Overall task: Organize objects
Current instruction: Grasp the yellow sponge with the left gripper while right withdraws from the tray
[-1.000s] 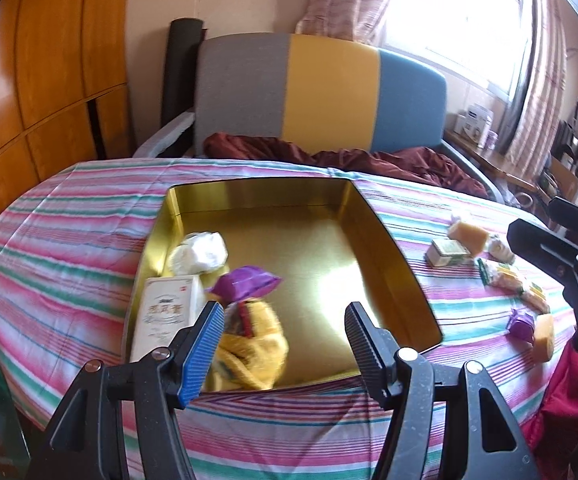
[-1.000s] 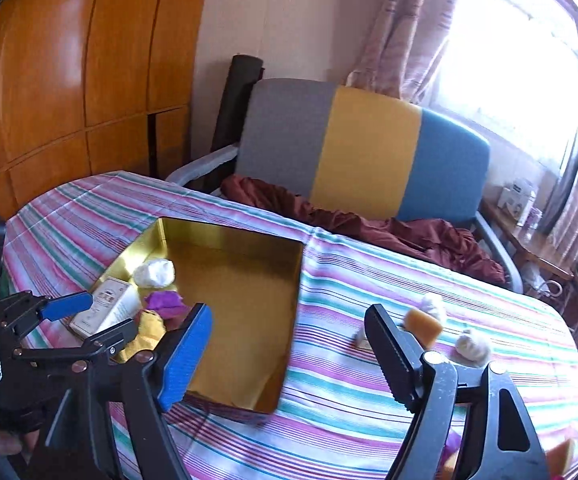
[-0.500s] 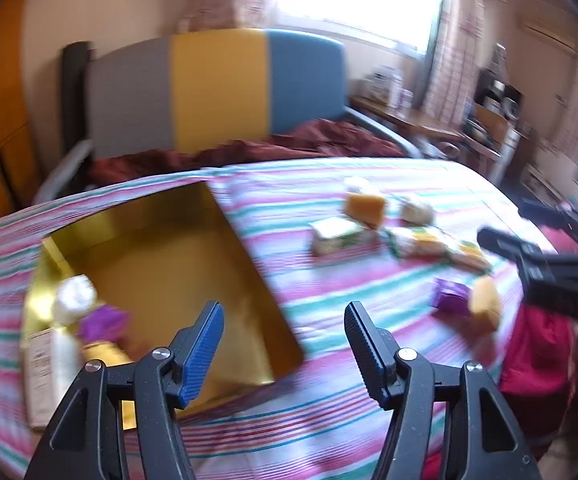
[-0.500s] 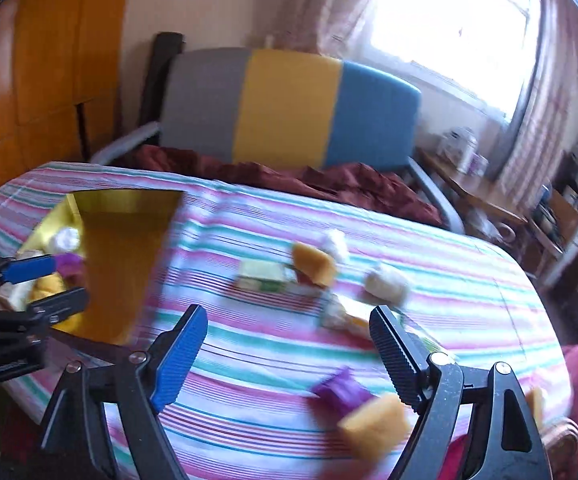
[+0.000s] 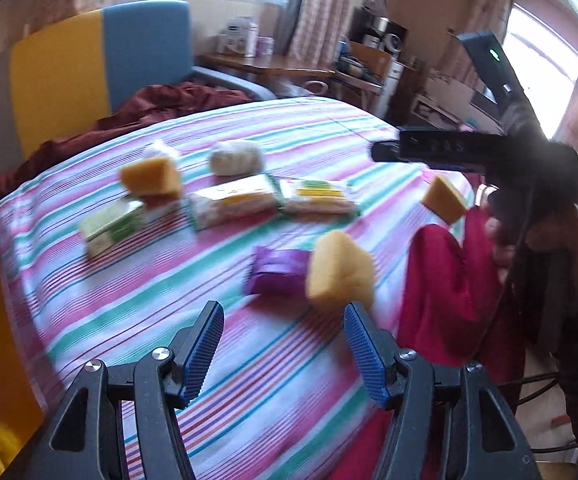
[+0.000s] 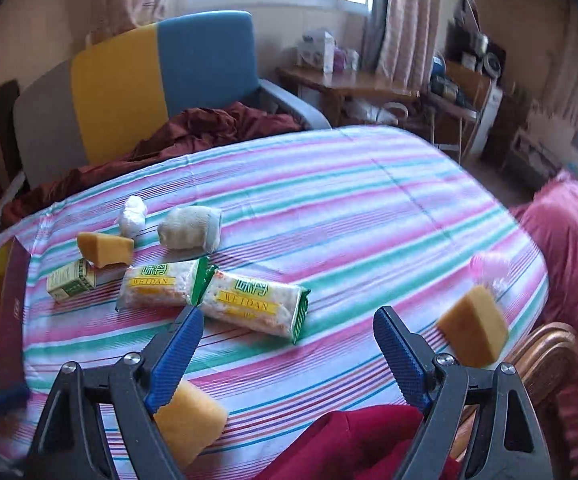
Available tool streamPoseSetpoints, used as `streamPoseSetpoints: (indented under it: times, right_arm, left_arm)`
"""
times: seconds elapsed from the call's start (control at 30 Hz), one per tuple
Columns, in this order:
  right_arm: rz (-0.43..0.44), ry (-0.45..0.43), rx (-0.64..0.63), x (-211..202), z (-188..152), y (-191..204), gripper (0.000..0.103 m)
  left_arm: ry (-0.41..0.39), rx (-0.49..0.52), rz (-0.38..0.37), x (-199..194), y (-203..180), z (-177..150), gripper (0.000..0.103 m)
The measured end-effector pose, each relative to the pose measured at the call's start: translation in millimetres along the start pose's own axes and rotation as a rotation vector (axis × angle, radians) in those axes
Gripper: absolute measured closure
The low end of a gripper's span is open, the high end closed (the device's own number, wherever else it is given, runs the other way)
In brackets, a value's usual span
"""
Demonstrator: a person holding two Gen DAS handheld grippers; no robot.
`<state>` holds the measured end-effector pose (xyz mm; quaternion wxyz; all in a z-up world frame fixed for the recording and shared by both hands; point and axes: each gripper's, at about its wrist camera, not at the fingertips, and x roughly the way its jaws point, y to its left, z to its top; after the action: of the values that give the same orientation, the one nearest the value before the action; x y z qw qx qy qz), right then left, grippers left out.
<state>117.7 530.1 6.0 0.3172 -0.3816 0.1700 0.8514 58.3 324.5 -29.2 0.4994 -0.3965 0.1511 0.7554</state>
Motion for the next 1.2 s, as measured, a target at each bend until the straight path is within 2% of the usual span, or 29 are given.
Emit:
streamPoseSetpoints:
  times: [0.13,0.37,0.47,0.53,0.57,0.7,0.83,0.97,1.03,1.13,1.2]
  right_arm:
    - [0.051,0.027,0.053,4,0,-7,0.015]
    - [0.117,0.060,0.106,11,-1,-13,0.016]
    - [0.132,0.069,0.132,13,0,-17,0.016]
    - [0.139,0.071,0.146,14,-1,-18,0.016]
    - [0.139,0.071,0.150,14,-1,-19,0.016]
    - [0.142,0.079,0.158,15,0,-20,0.016]
    - [0.143,0.093,0.167,17,0,-22,0.016]
    - [0.141,0.121,0.149,21,1,-19,0.016]
    - [0.145,0.136,0.120,23,1,-15,0.016]
    - [0.145,0.194,0.022,30,3,0,0.016]
    - [0.153,0.240,-0.089,38,5,16,0.016]
  left_arm:
    - [0.013,0.127,0.011,24,-32,12,0.039]
    - [0.075,0.310,0.061,66,-58,22,0.038]
    - [0.094,0.349,0.051,81,-62,22,0.031]
    - [0.075,0.362,0.049,84,-66,20,0.037]
    - [0.069,0.361,0.033,84,-67,19,0.052]
    - [0.034,0.335,0.022,70,-65,7,0.058]
    - [-0.048,0.224,0.032,26,-40,-4,0.058]
    - [-0.102,0.104,0.096,-11,1,-19,0.058]
    - [-0.095,0.042,0.126,-17,22,-29,0.058]
    - [-0.023,-0.048,0.187,-10,58,-50,0.058]
    - [-0.015,-0.094,0.169,-2,68,-58,0.058]
